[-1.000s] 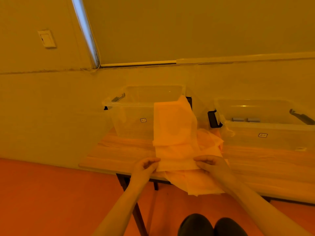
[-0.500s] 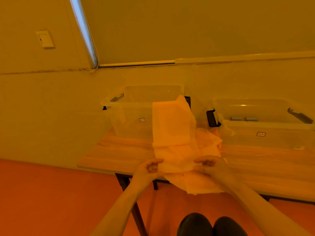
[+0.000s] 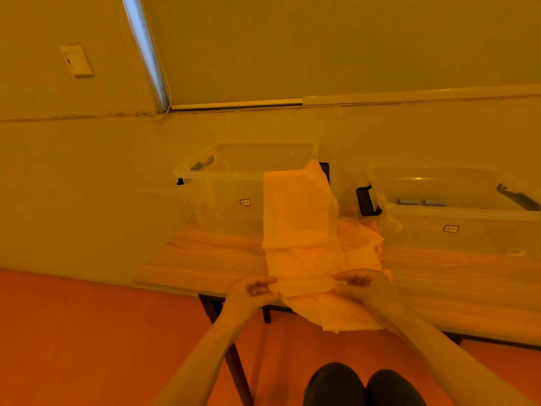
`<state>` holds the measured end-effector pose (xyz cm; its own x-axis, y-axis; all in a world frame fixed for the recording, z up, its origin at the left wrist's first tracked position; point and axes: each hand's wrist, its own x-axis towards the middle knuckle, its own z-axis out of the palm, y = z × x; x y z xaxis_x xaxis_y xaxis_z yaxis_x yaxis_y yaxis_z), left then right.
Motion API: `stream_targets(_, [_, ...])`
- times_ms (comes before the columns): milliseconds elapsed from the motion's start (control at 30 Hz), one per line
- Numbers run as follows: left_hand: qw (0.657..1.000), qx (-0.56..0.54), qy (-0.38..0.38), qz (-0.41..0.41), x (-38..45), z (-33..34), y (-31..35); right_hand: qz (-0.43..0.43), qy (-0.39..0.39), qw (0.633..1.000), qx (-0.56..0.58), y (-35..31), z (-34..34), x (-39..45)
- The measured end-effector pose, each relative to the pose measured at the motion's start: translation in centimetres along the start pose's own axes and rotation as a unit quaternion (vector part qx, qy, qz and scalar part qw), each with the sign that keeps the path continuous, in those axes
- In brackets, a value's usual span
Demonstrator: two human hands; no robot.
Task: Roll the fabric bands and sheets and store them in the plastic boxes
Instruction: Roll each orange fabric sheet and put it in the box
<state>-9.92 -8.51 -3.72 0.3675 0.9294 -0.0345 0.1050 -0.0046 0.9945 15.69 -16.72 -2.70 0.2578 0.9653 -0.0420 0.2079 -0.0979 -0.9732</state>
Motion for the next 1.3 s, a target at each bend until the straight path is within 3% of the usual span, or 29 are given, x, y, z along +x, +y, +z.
stream_targets(500, [1.000,0.003,0.019,0.004,0.5,0.1,-0.7,-0.002,0.037,0.996,0.087,-0.1,0.6,0.2])
stream_targets(933, [0.997,-0.037,0.063,0.015,0.4,0.6,-1.0,-0.005,0.087,0.992,0.089,0.1,1.2,0.1])
stream_targets(1300, [0.999,-0.031,0.033,0.000,0.2,0.2,-1.9,0.002,0.041,0.994,0.101,0.2,1.1,0.1])
